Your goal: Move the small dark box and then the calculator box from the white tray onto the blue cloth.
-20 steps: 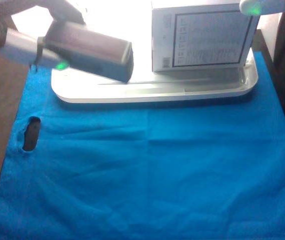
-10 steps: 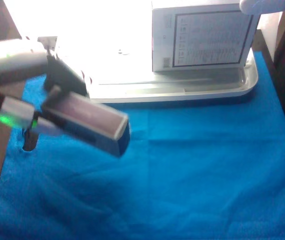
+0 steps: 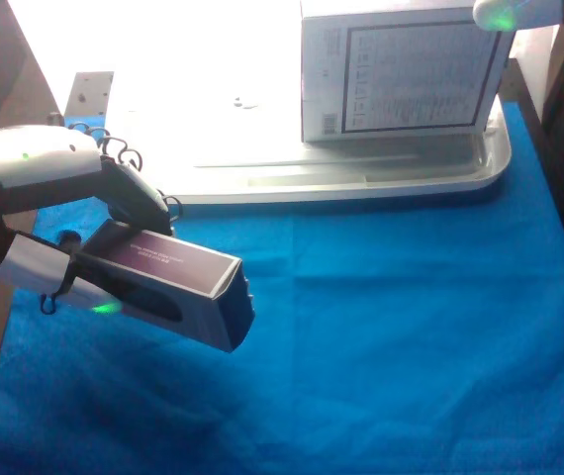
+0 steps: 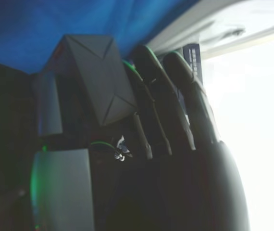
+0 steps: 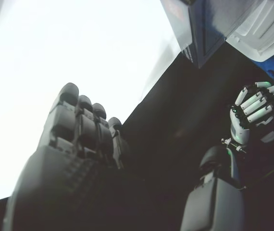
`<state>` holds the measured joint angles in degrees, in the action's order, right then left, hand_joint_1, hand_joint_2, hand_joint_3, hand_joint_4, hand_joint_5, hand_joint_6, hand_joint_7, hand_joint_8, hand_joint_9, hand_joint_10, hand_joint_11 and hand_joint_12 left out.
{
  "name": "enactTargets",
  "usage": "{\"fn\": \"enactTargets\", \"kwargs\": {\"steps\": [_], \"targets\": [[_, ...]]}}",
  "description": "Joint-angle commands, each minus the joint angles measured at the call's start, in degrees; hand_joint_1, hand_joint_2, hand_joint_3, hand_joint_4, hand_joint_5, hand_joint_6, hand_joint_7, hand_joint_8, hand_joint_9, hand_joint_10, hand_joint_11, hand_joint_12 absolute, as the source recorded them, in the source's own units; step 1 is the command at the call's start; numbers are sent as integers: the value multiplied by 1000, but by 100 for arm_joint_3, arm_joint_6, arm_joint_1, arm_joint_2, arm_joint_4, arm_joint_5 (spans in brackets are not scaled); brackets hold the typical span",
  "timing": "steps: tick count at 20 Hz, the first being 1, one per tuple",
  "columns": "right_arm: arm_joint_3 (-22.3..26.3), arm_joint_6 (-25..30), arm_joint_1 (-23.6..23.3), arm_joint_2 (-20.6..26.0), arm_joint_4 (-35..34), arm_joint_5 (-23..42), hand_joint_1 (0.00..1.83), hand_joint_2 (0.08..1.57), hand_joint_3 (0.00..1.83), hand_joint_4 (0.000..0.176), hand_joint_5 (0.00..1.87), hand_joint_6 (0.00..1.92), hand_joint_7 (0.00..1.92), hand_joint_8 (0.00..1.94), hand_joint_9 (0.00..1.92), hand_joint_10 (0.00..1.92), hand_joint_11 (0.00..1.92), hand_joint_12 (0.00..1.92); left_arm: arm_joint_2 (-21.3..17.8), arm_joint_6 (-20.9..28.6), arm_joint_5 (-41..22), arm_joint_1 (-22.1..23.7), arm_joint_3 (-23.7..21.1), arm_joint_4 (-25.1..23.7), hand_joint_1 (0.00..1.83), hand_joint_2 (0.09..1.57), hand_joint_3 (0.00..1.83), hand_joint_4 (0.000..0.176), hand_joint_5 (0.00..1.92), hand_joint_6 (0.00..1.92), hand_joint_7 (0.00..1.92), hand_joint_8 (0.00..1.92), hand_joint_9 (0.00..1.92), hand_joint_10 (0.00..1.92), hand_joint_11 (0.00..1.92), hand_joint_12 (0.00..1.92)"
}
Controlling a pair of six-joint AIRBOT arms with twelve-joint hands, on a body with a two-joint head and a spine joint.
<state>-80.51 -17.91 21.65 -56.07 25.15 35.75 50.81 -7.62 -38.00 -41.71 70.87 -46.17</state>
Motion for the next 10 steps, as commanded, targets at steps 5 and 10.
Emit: {"fn": "enactTargets", "kwargs": {"steps": [5, 10], "targets": [[7, 26, -107, -2, -238, 574, 529, 801, 4, 67, 45, 1, 98, 1, 112, 2, 0, 535, 63, 14, -406, 26, -6, 250, 1059, 1070, 0, 123, 1052, 863, 1050, 179, 720, 461, 320, 1274], [8, 26, -107, -2, -226, 574, 549, 796, 0, 73, 49, 1, 87, 1, 91, 0, 0, 438, 117, -6, -443, 27, -2, 238, 1018, 970, 0, 0, 974, 67, 1005, 38, 699, 324, 227, 1327]]}}
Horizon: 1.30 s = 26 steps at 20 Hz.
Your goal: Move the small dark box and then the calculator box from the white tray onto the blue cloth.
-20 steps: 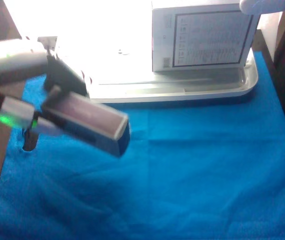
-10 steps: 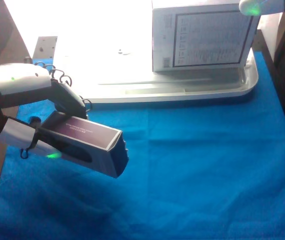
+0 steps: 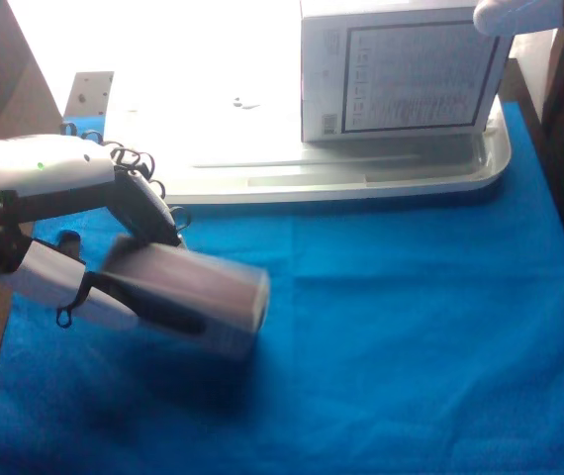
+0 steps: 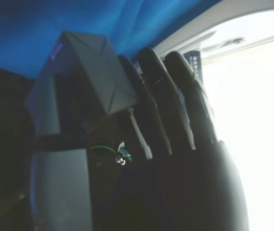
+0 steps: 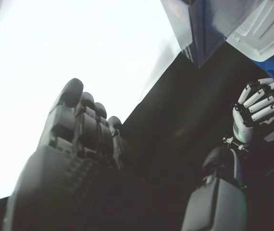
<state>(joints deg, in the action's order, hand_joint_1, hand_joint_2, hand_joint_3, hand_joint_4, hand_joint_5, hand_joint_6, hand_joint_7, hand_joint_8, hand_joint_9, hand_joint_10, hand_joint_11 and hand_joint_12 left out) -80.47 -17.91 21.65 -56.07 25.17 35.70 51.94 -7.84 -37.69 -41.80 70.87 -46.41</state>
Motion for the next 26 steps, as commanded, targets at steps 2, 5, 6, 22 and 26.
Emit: {"fn": "enactTargets", "kwargs": {"steps": [2, 5, 6, 22, 26], "targets": [[3, 26, -107, -3, -220, 578, 543, 798, 0, 70, 50, 1, 86, 2, 98, 8, 0, 530, -1, 16, -476, 35, -2, 255, 968, 952, 0, 0, 968, 36, 999, 27, 700, 324, 235, 1311], [1, 26, -107, -4, -215, 577, 540, 792, 0, 81, 44, 1, 58, 1, 78, 2, 0, 537, -11, 16, -497, 40, -4, 252, 948, 940, 0, 0, 901, 3, 942, 3, 669, 298, 217, 1226], [0, 26, -107, -4, -215, 577, 545, 788, 0, 81, 46, 0, 37, 0, 54, 1, 0, 509, -16, 16, -522, 43, -6, 253, 932, 940, 0, 0, 818, 0, 894, 0, 671, 245, 254, 1122], [-446, 26, -109, -488, -356, 403, 582, 812, 3, 101, 0, 0, 147, 0, 155, 12, 0, 851, -169, -687, -604, 1104, 227, 714, 289, 898, 0, 54, 140, 1, 201, 2, 211, 2, 3, 596], [-732, 26, -109, -802, -415, 256, 577, 742, 0, 127, 0, 0, 169, 11, 204, 17, 0, 861, 84, -763, -245, 1385, 654, 907, 519, 760, 0, 83, 90, 0, 133, 0, 122, 0, 0, 479]]}}
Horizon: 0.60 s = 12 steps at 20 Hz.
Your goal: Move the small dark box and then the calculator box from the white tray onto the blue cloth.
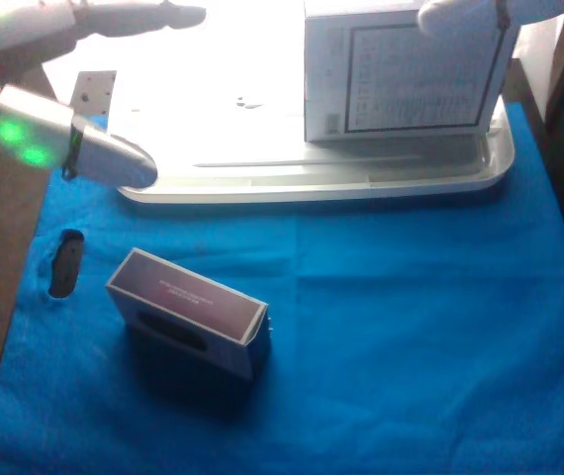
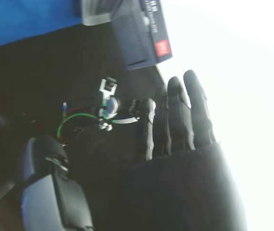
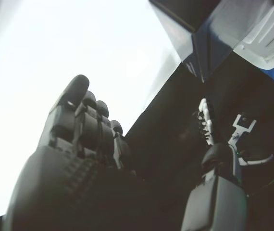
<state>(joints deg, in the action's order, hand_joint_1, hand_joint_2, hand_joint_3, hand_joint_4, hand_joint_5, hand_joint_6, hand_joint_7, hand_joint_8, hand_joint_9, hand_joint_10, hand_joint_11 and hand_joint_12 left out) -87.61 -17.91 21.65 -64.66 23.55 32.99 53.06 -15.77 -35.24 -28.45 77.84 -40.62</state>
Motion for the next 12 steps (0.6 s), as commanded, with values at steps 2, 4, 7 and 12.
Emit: {"fn": "enactTargets", "kwargs": {"steps": [2, 4, 7, 12], "targets": [[-159, 26, -109, -44, -279, 392, 567, 664, 0, 103, 34, 3, 168, 4, 190, 8, 0, 807, 151, -175, -167, 223, 167, 463, 503, 779, 0, 97, 75, 0, 70, 2, 80, 1, 0, 330], [-305, 26, -109, -193, -275, 242, 519, 678, 1, 71, 80, 1, 282, 7, 305, 28, 0, 1081, 309, -177, -19, 251, 411, 604, 556, 770, 0, 122, 89, 2, 69, 1, 74, 0, 0, 205], [-487, 26, -110, -354, -261, 27, 614, 722, 9, 13, 130, 5, 390, 3, 438, 39, 0, 1291, 430, -177, 67, 272, 642, 853, 582, 783, 1, 95, 62, 0, 33, 1, 4, 0, 0, 10], [-785, 183, -108, -502, -266, -228, 673, 688, 0, 21, 164, 4, 287, 4, 405, 27, 28, 1378, 615, -176, 280, 708, 924, 919, 434, 907, 18, 136, 29, 1, 3, 0, 0, 0, 0, 0]]}}
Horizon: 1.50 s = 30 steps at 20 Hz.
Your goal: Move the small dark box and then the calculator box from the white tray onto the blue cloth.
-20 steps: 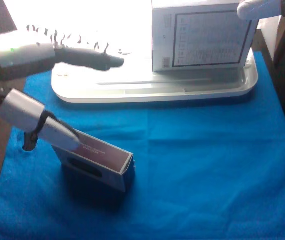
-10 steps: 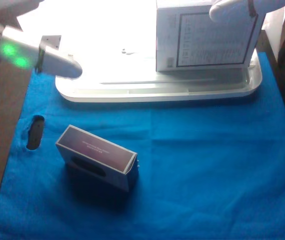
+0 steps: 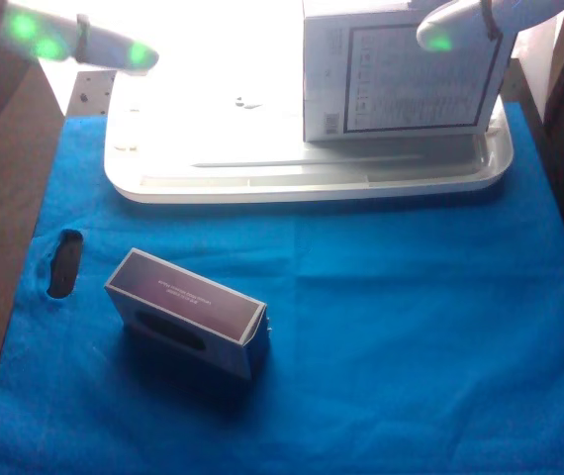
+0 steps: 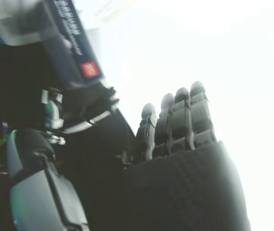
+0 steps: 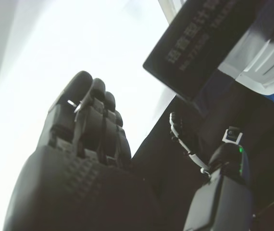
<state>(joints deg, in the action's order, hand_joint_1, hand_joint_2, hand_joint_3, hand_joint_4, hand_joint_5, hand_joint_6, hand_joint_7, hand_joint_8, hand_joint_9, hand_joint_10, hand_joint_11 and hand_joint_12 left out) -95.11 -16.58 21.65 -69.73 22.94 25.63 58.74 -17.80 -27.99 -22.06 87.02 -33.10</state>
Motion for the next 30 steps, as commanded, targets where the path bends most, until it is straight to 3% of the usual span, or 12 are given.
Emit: {"fn": "enactTargets", "kwargs": {"steps": [1, 4, 7, 13, 17, 19, 23, 24, 25, 26, 27, 30], "targets": [[-84, 103, -107, -38, -202, 508, 673, 688, 0, 21, 164, 4, 287, 4, 405, 27, 28, 1378, 48, 27, -454, 84, 7, 178, 434, 907, 18, 136, 29, 1, 3, 0, 0, 0, 0, 0], [-446, 882, -106, -276, 278, 509, 677, 665, 0, 39, 172, 1, 294, 0, 427, 13, 29, 1408, 56, 26, -452, 128, -6, 159, 432, 938, 17, 155, 22, 3, 21, 8, 0, 0, 0, 0], [-495, 905, -102, -363, 323, 424, 696, 673, 0, 38, 180, 0, 286, 3, 351, 4, 0, 1221, 104, 26, -378, 188, 2, 74, 540, 890, 0, 137, 40, 11, 21, 4, 0, 0, 0, 0], [-563, 905, 17, -484, 414, 216, 696, 624, 0, 50, 240, 6, 357, 6, 427, 11, 1, 1332, 119, 27, -410, 244, -54, -21, 572, 857, 0, 132, 80, 13, 49, 9, 10, 4, 2, 1], [-615, 906, 124, -527, 413, 45, 746, 623, 1, 37, 241, 2, 323, 6, 325, 6, 0, 739, 118, 28, -490, 263, -106, -63, 554, 854, 0, 121, 57, 1, 49, 6, 23, 7, 19, 9], [-631, 919, 161, -539, 412, 20, 797, 654, 1, 33, 255, 0, 367, 2, 454, 23, 0, 1204, 119, 29, -528, 263, -117, -62, 560, 860, 0, 109, 52, 0, 62, 9, 37, 11, 31, 17], [-726, 1127, 236, -557, 414, 20, 942, 745, 2, 0, 574, 9, 582, 9, 632, 31, 168, 1261, 121, 30, -545, 261, -125, -58, 550, 868, 0, 80, 57, 1, 67, 4, 65, 15, 57, 41], [-725, 1127, 238, -556, 429, 20, 1059, 835, 5, 0, 730, 17, 855, 50, 782, 62, 260, 1209, 122, 31, -551, 258, -125, -58, 541, 851, 0, 86, 59, 2, 73, 5, 73, 16, 61, 47], [-725, 1127, 238, -559, 437, 20, 1215, 986, 11, 3, 1086, 533, 1130, 487, 1042, 137, 616, 1151, 123, 31, -552, 256, -126, -58, 528, 861, 0, 70, 55, 0, 71, 3, 75, 15, 81, 62], [-725, 1127, 237, -559, 443, 21, 1247, 1028, 0, 19, 1174, 577, 1139, 704, 1194, 191, 787, 1230, 124, 31, -559, 238, -128, -58, 521, 854, 5, 76, 57, 0, 82, 1, 84, 5, 15, 284], [-723, 1128, 237, -559, 457, 21, 1259, 1029, 1, 4, 1158, 628, 1203, 666, 1292, 242, 913, 1258, 126, 31, -561, 222, -130, -58, 521, 849, 3, 86, 61, 1, 90, 1, 86, 3, 2, 371], [-707, 1516, 233, -558, 829, 29, 1285, 1060, 0, 0, 1033, 700, 1199, 820, 1159, 850, 983, 1529, 133, 32, -564, 175, -129, -42, 506, 821, 0, 84, 64, 0, 112, 1, 96, 1, 0, 384]]}}
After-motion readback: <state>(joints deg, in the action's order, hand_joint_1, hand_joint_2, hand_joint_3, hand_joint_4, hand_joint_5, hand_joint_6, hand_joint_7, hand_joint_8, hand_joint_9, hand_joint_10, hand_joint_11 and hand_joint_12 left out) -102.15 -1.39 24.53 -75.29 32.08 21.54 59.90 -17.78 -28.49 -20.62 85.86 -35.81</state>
